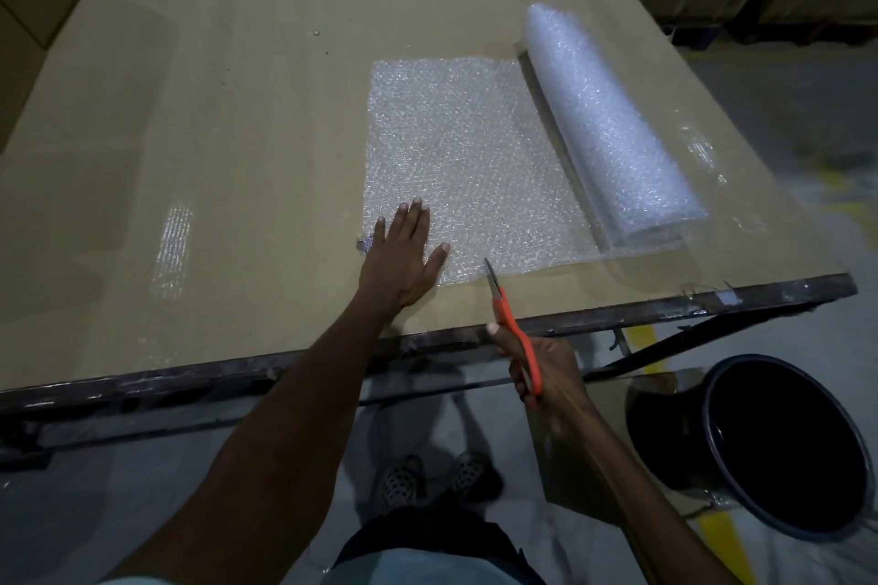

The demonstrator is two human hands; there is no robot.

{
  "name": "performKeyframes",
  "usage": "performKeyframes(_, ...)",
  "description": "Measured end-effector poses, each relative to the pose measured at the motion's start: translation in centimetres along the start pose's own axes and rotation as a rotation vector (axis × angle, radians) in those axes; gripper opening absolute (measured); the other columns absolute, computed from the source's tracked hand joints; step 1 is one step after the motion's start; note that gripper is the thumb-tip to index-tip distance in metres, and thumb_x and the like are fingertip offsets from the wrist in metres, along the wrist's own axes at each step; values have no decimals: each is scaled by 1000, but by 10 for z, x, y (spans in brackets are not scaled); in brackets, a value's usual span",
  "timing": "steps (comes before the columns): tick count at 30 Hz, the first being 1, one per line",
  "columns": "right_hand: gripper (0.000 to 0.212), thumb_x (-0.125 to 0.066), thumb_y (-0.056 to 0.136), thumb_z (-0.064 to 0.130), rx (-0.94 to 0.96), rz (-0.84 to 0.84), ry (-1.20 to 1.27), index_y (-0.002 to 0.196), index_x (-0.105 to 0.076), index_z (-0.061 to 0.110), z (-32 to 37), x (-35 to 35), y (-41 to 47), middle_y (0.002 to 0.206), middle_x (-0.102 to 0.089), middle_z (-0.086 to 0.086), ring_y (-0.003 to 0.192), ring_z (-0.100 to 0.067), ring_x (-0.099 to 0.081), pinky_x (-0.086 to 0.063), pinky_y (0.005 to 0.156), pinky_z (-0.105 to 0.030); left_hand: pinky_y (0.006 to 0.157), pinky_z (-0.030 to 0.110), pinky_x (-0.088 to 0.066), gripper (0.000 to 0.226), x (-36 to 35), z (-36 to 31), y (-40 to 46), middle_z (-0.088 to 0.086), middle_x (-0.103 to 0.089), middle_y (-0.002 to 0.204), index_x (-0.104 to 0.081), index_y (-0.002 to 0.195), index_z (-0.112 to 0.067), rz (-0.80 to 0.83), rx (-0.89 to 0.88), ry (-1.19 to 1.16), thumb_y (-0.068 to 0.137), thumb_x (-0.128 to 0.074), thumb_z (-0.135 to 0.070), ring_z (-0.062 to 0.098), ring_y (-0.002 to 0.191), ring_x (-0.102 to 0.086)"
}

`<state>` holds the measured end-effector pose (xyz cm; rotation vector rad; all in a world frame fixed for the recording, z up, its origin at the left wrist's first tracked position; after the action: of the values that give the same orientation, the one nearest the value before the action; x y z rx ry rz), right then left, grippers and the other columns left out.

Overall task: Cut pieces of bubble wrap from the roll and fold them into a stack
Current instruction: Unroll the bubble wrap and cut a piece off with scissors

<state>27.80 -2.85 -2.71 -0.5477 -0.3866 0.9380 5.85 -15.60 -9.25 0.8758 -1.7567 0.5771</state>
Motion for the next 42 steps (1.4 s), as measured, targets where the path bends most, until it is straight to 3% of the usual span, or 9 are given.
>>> performKeyframes(2, 41, -85, 78, 40, -17, -1, -8, 77, -72, 1, 1, -1, -2, 52, -50, -8, 36, -13, -40, -32, 37, -20, 122, 45, 6, 74, 0, 0, 0, 6, -1, 168, -9, 160, -11, -6, 0, 3, 104, -20, -57, 20, 154, 4)
performKeyframes(8, 53, -86, 66, 50, -37, -14, 9, 76, -71, 0, 15, -10, 1, 50, -54, -6, 36, -14, -44, -36, 38, -22, 123, 47, 4, 76, -1, 1, 0, 6, -1, 168, -9, 160, -11, -5, -3, 2, 102, -17, -59, 20, 154, 4)
performKeyframes(15, 54, -83, 78, 47, 0, -10, -47, 87, -73, -5, 17, -13, 6, 52, -56, -7, 38, -14, -46, -37, 38, -21, 124, 47, 4, 74, -3, 1, 0, 6, 0, 168, -8, 160, -11, -10, 7, 4, 104, -20, -58, 19, 154, 5)
performKeyframes(30, 46, -82, 77, 49, -28, -33, -94, 75, -71, 4, 32, -19, 6, 53, -52, -6, 38, -14, -41, -32, 39, -21, 124, 48, 4, 75, -3, 1, 1, 8, -3, 168, -12, 159, -9, -32, 18, -3, 103, -21, -57, 20, 155, 3)
performKeyframes(42, 54, -80, 75, 58, -18, -17, -105, 77, -72, 5, 44, -25, 6, 52, -52, -4, 40, -14, -42, -34, 43, -22, 123, 48, 8, 75, -3, -1, 0, 6, 2, 168, -7, 160, -9, -29, 43, -9, 104, -24, -56, 18, 154, 7)
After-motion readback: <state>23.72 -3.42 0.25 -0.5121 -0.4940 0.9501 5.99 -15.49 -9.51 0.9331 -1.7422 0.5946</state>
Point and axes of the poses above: each hand's wrist, its own y-axis towards the middle knuckle, its own x-axis out of the back of the hand, z = x × y, the point moved 1 cm from there along y, towards the middle knuckle
